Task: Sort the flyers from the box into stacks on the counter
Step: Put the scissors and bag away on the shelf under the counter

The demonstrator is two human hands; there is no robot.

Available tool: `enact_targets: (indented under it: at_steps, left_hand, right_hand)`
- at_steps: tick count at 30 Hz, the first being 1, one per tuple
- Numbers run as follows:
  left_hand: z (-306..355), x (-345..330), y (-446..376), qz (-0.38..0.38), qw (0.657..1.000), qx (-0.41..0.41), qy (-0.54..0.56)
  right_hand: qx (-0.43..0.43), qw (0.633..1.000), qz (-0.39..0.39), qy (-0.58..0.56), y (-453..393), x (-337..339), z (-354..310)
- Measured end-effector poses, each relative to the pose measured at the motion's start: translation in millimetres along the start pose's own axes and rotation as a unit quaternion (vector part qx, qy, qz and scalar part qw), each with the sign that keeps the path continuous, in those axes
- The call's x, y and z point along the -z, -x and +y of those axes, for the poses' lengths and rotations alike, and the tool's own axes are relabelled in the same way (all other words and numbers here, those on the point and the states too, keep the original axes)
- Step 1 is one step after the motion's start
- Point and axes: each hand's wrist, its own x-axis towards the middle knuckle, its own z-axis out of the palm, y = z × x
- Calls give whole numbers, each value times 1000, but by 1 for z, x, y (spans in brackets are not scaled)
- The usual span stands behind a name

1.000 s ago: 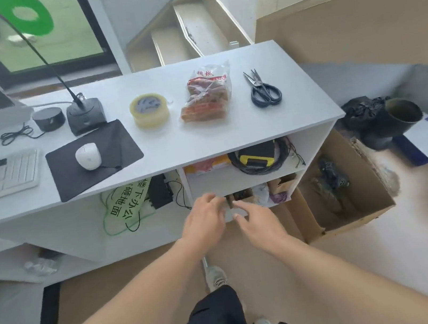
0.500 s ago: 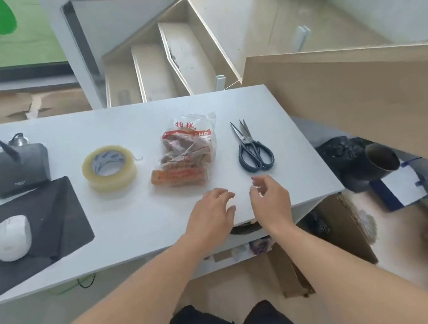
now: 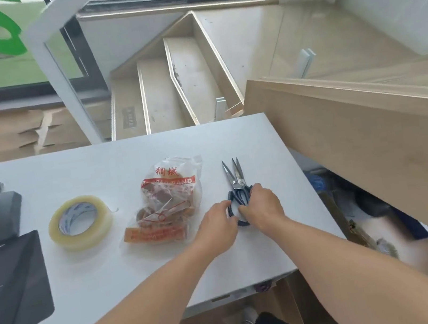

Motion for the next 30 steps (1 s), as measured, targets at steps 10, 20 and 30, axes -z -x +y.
enact_targets:
  at_steps: [10,20,30]
  left_hand:
    - [21,-3,-29,26,994,90,53]
    - [20,-10,-37,43,994,83,57]
    - [19,-15,-27,33,993,105,53]
  right_hand:
    - [-8,998,-58,-33,-10,11,-2]
    - [-38,997,-27,-59,-7,21,8]
    - [-26,998,-52,17,-13,14,2]
